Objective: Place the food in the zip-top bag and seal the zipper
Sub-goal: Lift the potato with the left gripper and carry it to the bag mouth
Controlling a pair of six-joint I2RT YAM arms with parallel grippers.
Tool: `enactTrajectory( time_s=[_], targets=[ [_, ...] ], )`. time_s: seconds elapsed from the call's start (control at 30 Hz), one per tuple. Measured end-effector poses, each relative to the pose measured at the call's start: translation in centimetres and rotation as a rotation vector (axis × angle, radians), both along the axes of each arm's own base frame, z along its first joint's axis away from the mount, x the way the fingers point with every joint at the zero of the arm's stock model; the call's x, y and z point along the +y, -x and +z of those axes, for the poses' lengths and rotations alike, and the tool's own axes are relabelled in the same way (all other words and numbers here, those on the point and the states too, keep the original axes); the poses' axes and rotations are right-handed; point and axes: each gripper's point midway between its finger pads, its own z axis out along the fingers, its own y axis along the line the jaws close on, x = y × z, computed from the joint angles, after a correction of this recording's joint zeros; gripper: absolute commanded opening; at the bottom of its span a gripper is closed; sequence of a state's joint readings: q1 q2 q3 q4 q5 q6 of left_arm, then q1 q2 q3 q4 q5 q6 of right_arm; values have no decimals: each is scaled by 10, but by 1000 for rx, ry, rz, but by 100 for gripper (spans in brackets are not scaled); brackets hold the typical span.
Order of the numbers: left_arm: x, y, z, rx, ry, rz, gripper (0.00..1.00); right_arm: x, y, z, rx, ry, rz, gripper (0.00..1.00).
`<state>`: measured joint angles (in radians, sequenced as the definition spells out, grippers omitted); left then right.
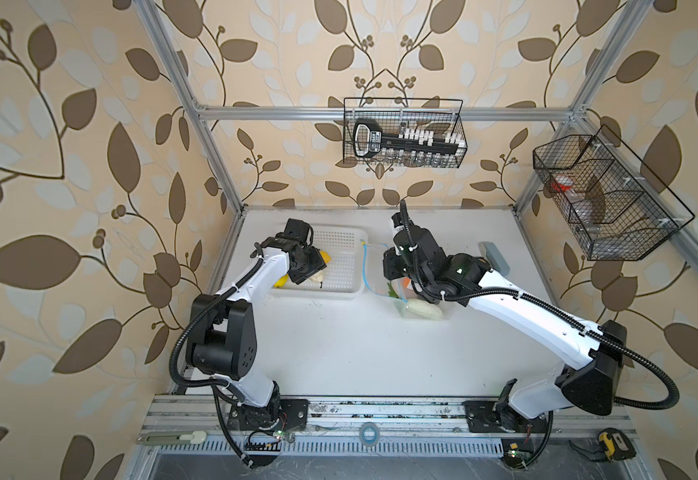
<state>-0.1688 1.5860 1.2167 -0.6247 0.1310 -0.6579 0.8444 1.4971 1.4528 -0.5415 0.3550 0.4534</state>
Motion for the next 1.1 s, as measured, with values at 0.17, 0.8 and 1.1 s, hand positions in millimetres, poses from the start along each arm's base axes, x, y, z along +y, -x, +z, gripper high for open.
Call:
enactTrajectory(
  time_s=[0.17,0.8,1.1],
  targets=[
    [-9,8,16,-55,36,-21,57,0,0,0,1,-3,-1,0],
    [-85,33,96,-311,232,-250,50,4,-1,-4,9,-7,-3,0],
    [-117,47,133,-421,297,-326,51,5,-1,-6,12,-7,-5,0]
  ],
)
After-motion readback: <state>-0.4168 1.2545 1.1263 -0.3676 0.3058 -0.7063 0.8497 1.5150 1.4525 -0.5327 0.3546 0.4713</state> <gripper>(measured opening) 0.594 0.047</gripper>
